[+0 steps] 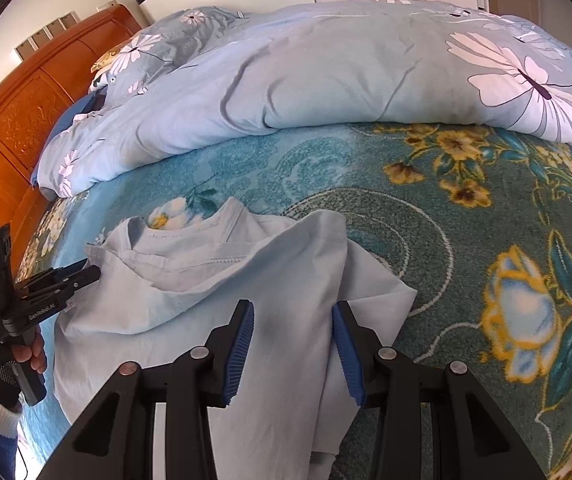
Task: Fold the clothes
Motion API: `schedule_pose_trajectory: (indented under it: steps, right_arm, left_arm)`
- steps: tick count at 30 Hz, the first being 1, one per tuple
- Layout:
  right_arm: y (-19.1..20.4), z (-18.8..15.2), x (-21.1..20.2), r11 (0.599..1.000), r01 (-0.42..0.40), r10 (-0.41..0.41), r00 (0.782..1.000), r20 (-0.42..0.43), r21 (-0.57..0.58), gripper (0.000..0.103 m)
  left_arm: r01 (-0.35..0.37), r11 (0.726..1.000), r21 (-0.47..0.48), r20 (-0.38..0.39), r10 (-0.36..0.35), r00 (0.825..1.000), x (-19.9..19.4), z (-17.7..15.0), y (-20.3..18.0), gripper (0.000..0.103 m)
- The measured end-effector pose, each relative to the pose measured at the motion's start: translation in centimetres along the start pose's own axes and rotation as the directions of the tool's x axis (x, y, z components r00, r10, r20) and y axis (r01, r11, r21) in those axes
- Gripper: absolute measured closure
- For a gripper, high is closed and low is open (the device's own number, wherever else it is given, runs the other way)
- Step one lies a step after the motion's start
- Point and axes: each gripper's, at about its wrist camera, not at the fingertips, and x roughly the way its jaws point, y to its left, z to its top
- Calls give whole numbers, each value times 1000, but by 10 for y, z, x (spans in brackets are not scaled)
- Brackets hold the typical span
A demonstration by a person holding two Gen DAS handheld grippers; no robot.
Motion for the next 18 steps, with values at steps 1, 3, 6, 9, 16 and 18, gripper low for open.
schedule_pose_trajectory:
  steps: [1, 3, 6, 9, 16, 18]
  right_arm:
    - [0, 0, 1, 1000, -1, 1, 1000, -1, 3, 59]
    - [-2, -1, 1, 1000, -5, 4, 1000, 2, 10, 59]
    - [-2, -1, -1, 1000, -8, 8, 1000, 6, 14, 59]
    - [-2, -1, -2, 1000, -10, 10, 1000, 9, 12, 59]
    - [-5, -2, -4, 999, -35, 35, 999, 16, 22, 60]
    - [-5, -3, -5, 999, -45, 45, 999, 23, 18, 74]
  left_arm:
    - [-4, 1000, 6, -3, 4, 1000, 1, 0, -1, 65]
    - [-14, 1000, 17, -2, 14, 1000, 3, 0, -1, 65]
    - [-27, 999, 18, 20, 26, 999, -1, -2, -1, 96]
    - [6, 1000, -13, 56, -5, 998, -9, -3, 2, 99]
    - [52, 993, -108, 104, -41, 994, -19, 2, 24, 99]
    - [93, 980, -177, 115, -73, 991, -19, 3, 38, 99]
